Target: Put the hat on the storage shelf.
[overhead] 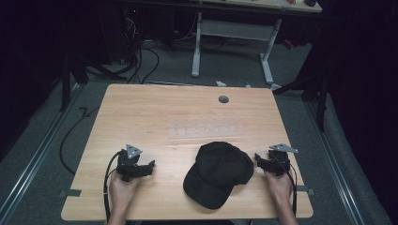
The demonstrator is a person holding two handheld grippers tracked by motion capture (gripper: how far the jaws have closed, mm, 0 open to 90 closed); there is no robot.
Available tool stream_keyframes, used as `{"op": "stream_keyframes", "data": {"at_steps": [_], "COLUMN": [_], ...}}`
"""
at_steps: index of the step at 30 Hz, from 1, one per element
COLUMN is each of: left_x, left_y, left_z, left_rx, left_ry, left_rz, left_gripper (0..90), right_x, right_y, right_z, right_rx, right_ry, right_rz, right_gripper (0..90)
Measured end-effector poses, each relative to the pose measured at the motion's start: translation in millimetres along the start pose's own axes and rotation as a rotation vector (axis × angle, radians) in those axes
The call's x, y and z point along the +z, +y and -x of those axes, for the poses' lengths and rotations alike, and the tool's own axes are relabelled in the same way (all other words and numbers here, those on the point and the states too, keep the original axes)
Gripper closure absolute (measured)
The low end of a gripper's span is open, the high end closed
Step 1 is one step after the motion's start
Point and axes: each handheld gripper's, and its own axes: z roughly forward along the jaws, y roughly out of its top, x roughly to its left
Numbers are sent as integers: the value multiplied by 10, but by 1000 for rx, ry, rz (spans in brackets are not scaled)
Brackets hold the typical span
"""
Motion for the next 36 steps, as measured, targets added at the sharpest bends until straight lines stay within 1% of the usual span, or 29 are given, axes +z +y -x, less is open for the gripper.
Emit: {"op": "stream_keyframes", "data": {"at_steps": [5, 6, 7, 8, 9, 11, 12, 14, 15, 17, 18, 19, 20, 21, 23, 25, 26, 27, 28, 30, 33, 36], "left_x": [0, -1, -1, -2, -1, -1, -1, -1, 0, 1, 2, 2, 2, 3, 3, 3, 3, 3, 3, 3, 4, 3], "left_y": [1, 2, 2, 2, 2, 2, 2, 2, 0, 0, -1, -1, -1, 0, 0, 0, 0, 0, 0, 1, 2, 8], "left_z": [-1, -1, -1, -1, -1, -1, -1, -1, 0, 0, 2, 2, 2, 4, 5, 5, 4, 3, 2, 2, 2, -3], "left_rx": [0, -1, -1, -2, -2, -2, -2, -2, -1, 0, 1, 2, 2, -1, -2, -2, -1, 1, 0, -1, -4, -11], "left_ry": [0, -1, -1, -1, -1, -1, 0, 0, 0, 1, 2, 2, 2, 2, 3, 3, 3, 3, 3, 3, 4, 10], "left_rz": [0, -2, -2, -2, -2, -1, -1, -1, 1, 1, 1, 1, 1, 2, 3, 2, 2, 1, 1, 2, 4, 10], "left_gripper": [173, 174, 174, 174, 174, 174, 175, 175, 175, 175, 174, 175, 174, 174, 174, 174, 175, 175, 175, 178, 180, 199], "right_x": [-8, -29, -29, -38, -97, -124, -201, -225, -261, -323, -377, -393, -393, -451, -473, -536, -585, -585, -603, -632, -636, -626], "right_y": [1, 2, 2, 1, -3, -4, -8, -9, -9, -9, -5, 0, 0, 19, 30, 74, 120, 120, 144, 190, 249, 327], "right_z": [5, 13, 13, 19, 26, 27, 26, 23, 16, -14, -52, -64, -64, -110, -126, -164, -190, -190, -203, -238, -287, -373], "right_rx": [1, 12, 12, 17, 30, 34, 48, 48, 33, 21, 4, -10, -10, -17, -15, -29, -28, -28, -31, -30, -31, -53], "right_ry": [2, 19, 19, 30, 55, 62, 101, 110, 118, 132, 136, 134, 134, 150, 158, 175, 203, 203, 214, 238, 280, 316], "right_rz": [-5, -10, -10, -9, 8, 19, 52, 60, 72, 87, 97, 97, 97, 104, 106, 131, 156, 156, 164, 169, 153, 135], "right_gripper": [371, 397, 397, 402, 421, 429, 433, 433, 433, 433, 433, 433, 433, 436, 437, 439, 439, 439, 439, 438, 438, 433]}}
